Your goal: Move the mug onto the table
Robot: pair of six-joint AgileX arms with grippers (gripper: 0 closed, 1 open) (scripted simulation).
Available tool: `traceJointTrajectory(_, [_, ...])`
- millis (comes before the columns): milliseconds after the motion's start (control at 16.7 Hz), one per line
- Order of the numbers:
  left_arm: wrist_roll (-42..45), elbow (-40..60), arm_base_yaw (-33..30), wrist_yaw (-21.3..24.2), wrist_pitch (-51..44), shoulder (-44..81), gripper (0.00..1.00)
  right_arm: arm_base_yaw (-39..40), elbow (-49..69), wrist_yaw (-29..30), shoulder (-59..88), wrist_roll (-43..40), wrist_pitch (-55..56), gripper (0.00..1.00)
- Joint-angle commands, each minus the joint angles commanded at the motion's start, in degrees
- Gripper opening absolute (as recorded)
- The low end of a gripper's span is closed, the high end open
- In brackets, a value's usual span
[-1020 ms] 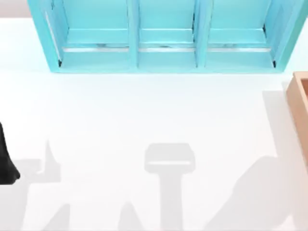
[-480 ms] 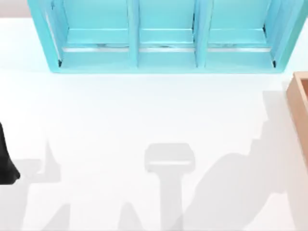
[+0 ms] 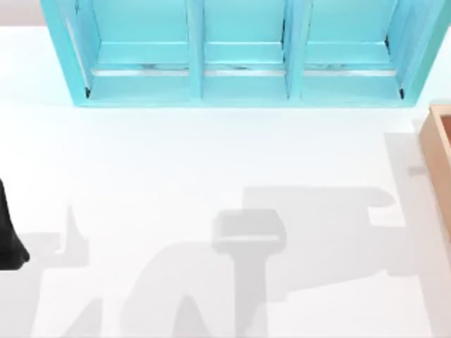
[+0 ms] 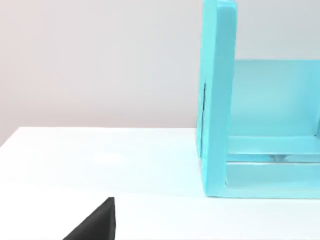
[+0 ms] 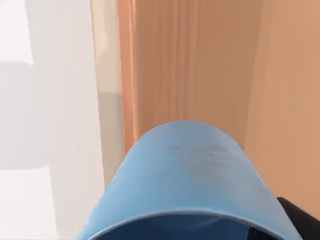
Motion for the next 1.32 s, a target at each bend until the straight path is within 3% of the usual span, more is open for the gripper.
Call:
traceJointTrajectory(420, [0.0, 0.0, 0.0, 0.0, 0.0, 0.0, 1.00, 3.7, 3.8, -0.2, 3.9, 3.9, -1.4, 0.00])
traceJointTrajectory(1080, [0.0, 0.0, 0.0, 0.0, 0.0, 0.0, 1.00, 42.2, 44.1, -0.4, 30.7, 42.8, -10.8, 0.00])
traceJointTrajectory(1320, [0.0, 0.0, 0.0, 0.0, 0.0, 0.0, 1.00, 49.8, 51.4, -0.6, 35.8, 50.4, -12.2, 0.00])
